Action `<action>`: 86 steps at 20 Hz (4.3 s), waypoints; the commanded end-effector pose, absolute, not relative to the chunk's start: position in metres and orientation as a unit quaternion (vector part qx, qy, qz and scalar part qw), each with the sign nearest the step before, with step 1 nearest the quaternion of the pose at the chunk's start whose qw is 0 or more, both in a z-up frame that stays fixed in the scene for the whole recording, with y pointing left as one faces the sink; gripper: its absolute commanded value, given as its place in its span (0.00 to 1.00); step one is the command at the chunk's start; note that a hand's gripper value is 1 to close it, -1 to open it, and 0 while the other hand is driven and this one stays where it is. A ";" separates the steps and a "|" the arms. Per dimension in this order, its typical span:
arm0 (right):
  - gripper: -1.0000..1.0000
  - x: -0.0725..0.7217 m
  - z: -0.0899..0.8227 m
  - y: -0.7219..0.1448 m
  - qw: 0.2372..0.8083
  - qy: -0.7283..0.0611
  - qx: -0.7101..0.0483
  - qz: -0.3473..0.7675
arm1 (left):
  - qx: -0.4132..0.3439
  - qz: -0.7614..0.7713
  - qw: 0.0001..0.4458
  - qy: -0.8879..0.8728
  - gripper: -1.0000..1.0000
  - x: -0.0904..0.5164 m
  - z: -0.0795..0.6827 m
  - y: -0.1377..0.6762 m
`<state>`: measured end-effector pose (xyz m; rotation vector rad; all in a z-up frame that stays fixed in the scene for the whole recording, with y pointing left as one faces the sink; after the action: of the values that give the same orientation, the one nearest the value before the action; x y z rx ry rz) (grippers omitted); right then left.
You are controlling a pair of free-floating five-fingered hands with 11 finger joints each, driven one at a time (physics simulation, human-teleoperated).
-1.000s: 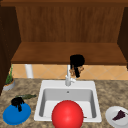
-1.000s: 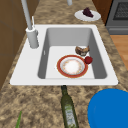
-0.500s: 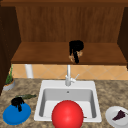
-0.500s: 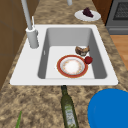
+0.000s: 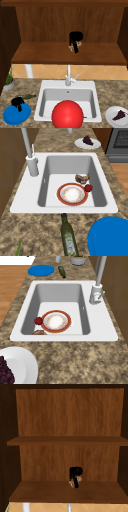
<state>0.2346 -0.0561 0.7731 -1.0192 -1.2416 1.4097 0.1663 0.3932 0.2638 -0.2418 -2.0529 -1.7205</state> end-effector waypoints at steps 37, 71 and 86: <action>1.00 0.493 0.567 -0.130 0.478 -0.519 -0.436 0.559 | -0.088 -0.623 0.224 -0.744 0.50 0.166 0.264 0.393; 0.00 0.401 0.693 -0.154 0.498 -0.518 -0.419 0.555 | -0.088 -0.623 0.224 -0.744 0.50 0.166 0.264 0.393; 0.00 0.281 0.661 -0.155 0.496 -0.515 -0.435 0.547 | -0.088 -0.623 0.224 -0.744 0.50 0.166 0.264 0.393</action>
<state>0.3033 -0.1548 0.6694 -1.0426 -1.2644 1.3489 0.1663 0.3932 0.2638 -0.2418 -2.0529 -1.7205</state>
